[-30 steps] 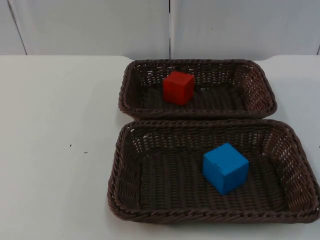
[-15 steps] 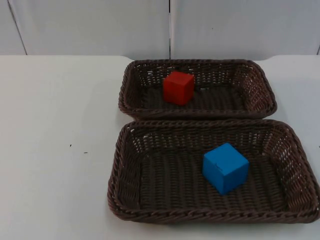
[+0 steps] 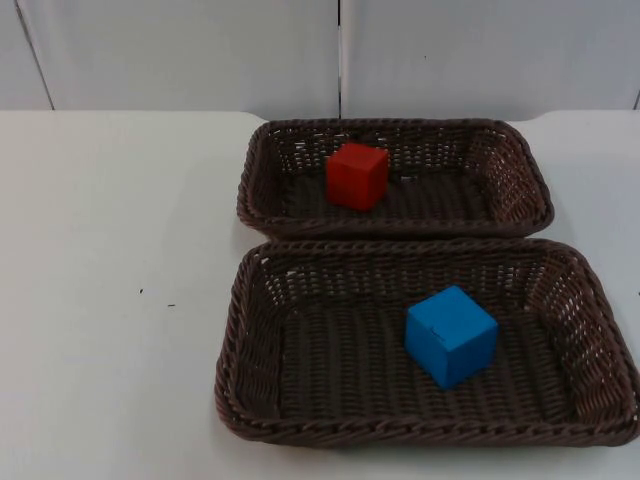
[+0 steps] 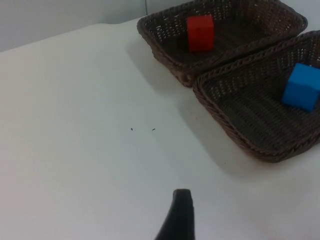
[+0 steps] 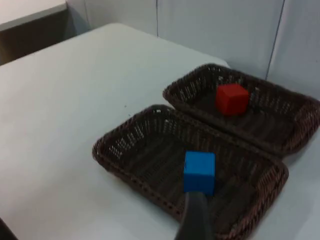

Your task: Pick up one cube with the left hand and place it into the upper basket. Pick up one cube with the right hand and place it into the lower basket.

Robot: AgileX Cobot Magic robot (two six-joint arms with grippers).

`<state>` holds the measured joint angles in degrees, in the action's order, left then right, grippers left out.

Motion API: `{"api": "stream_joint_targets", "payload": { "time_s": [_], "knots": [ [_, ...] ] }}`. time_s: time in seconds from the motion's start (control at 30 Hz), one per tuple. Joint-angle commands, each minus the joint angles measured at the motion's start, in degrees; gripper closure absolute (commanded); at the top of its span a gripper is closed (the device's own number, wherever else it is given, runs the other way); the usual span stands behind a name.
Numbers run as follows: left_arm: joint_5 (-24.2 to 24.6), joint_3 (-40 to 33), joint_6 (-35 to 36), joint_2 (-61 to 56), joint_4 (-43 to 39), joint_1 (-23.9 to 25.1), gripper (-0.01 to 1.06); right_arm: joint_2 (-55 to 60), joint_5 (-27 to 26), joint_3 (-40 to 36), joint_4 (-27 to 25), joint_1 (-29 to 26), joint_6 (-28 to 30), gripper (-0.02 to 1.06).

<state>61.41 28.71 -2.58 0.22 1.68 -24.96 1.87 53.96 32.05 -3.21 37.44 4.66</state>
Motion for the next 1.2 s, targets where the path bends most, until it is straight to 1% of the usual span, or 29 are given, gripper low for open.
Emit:
{"api": "stream_joint_targets", "payload": {
  "time_s": [0.0,0.07,0.13,0.23,0.4,0.5,0.53,0.57,0.63,1.13,1.17],
  "knots": [
    [0.10,-0.32,-0.08,-0.22,-0.02,-0.24,0.32,-1.87,0.74,-1.33,0.60,-0.12,-1.41,0.46],
    [0.10,-0.32,-0.08,-0.22,-0.02,-0.24,0.32,-1.87,0.74,-1.23,0.60,-0.12,-1.41,0.46],
    [0.10,-0.32,-0.08,-0.22,-0.02,-0.24,0.32,-1.87,2.16,-1.09,1.03,-0.23,-2.28,0.46],
    [0.10,-0.32,-0.08,-0.22,-0.02,-0.24,0.32,-1.87,2.76,-1.09,1.61,-0.23,-2.98,0.46],
    [0.10,-0.30,-0.08,-0.22,-1.12,-0.24,0.32,-1.87,4.47,-1.09,1.88,-0.23,-2.98,0.46],
    [0.10,-0.30,-0.08,-0.22,-1.37,-0.24,0.32,-1.87,7.54,-2.16,5.41,-0.23,-4.66,0.46],
    [0.10,-0.30,-0.08,-0.22,-1.37,-0.24,0.32,-1.87,7.54,-2.16,5.41,-0.23,-4.66,0.46],
    [0.10,-0.30,-0.08,-0.22,-1.37,-0.24,0.32,-1.87,7.87,-2.59,6.82,-0.23,-6.31,0.46],
    [0.10,-0.30,-0.08,-0.22,-1.37,-0.24,0.32,-1.87,7.87,-2.59,7.54,-0.23,-7.45,0.46],
    [0.10,-0.30,-0.08,-0.22,-1.68,-0.24,0.32,-1.87,7.87,-2.59,6.87,-0.23,-5.32,0.46],
    [0.10,-0.30,-0.08,-0.22,-1.68,-0.24,0.28,-1.87,7.87,-2.59,6.87,-0.23,-5.32,0.46]
  ]
}}
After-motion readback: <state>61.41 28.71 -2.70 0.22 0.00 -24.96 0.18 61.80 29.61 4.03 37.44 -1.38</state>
